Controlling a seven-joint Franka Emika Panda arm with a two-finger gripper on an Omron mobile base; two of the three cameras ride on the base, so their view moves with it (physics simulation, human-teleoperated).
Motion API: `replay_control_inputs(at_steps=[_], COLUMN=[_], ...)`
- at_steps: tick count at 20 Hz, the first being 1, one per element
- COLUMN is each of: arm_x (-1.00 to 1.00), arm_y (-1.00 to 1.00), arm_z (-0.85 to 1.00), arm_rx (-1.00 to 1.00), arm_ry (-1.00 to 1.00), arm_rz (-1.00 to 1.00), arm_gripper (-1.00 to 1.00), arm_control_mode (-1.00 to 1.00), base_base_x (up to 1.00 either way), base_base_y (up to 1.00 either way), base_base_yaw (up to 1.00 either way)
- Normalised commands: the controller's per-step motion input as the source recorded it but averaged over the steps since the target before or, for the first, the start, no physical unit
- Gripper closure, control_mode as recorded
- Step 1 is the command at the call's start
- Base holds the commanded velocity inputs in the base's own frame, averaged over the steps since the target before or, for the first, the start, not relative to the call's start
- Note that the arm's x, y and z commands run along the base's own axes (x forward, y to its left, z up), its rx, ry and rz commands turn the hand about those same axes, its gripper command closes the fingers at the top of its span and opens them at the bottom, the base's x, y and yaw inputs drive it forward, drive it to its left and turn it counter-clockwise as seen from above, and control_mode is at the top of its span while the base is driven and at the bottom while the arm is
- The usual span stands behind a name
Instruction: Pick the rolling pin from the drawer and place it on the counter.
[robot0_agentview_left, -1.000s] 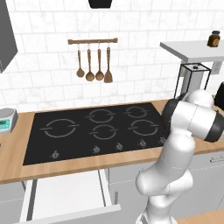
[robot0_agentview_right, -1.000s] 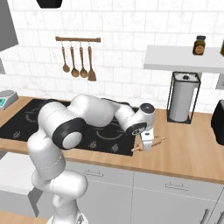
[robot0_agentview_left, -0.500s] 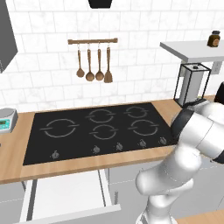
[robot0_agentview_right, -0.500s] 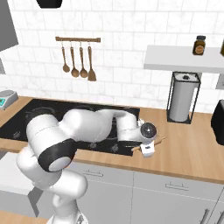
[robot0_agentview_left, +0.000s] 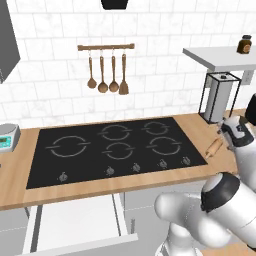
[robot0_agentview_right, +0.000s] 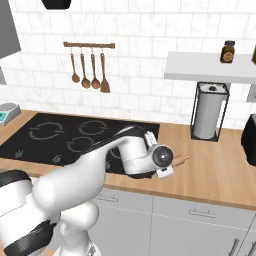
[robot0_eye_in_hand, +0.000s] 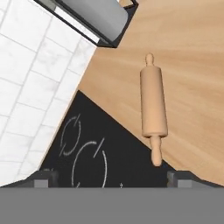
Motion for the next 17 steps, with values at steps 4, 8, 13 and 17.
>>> replay_control_inputs(at_steps=[4,8,13,17], arm_x=[-0.48,-0.63,-0.36,0.00], arm_y=[0.07,0.14,0.03,0.00], arm_z=[0.91,0.53,0.07,0.00], arm_rx=[-0.04,-0.04,-0.01,0.00], arm_ry=[-0.01,-0.07,-0.10,0.00], arm_rz=[0.16,0.11,0.01,0.00], arm_gripper=[-1.00,-1.00,-1.00,-1.00], arm_control_mode=[-1.00,-1.00,-1.00,-1.00], base_base_x=[0.00,0.00,0.00,0.00], base_base_y=[0.00,0.00,0.00,0.00], base_base_yaw=[0.00,0.00,0.00,0.00])
